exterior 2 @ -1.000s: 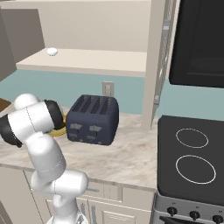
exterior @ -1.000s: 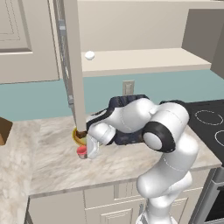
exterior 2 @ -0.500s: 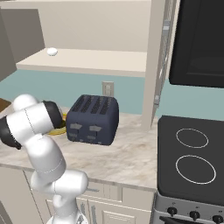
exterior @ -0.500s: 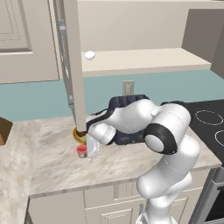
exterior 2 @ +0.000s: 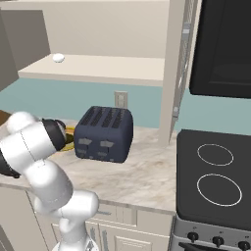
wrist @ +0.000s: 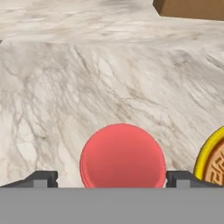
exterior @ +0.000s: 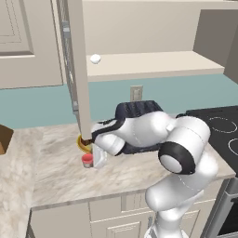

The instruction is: Pick the avocado and bread from the counter and place them on the plate. Then pick the jam from the cabinet and place it next to the plate. Lastly close the cabinet door.

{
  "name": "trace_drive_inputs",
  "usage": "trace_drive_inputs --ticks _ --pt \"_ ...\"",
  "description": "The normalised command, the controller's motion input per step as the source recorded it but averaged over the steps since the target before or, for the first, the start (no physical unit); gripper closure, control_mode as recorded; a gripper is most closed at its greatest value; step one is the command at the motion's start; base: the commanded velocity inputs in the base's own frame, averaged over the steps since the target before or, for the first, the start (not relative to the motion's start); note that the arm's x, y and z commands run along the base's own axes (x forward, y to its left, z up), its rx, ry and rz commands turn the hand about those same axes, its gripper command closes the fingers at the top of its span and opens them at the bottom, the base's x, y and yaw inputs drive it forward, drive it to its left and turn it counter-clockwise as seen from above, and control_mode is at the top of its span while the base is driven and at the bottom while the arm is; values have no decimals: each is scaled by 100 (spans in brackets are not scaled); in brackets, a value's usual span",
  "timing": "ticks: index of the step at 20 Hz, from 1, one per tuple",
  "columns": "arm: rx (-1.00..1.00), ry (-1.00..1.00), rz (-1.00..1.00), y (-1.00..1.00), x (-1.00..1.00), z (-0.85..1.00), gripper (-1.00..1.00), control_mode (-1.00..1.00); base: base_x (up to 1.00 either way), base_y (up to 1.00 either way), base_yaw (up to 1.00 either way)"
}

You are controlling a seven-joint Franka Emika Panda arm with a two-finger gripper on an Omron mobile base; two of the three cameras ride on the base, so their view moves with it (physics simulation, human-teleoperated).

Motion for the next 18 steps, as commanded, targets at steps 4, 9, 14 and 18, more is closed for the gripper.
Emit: trace_drive_inputs --ticks 4,9,14,18 --pt "1 0 0 -21 -10 58 -100 -100 0 0 0" --pt "0 0 0 -18 -21 59 -100 -100 0 0 0" --pt "1 0 0 -14 -29 65 -100 -100 0 0 0" --pt "2 0 -2 -18 -35 77 -100 -100 0 0 0"
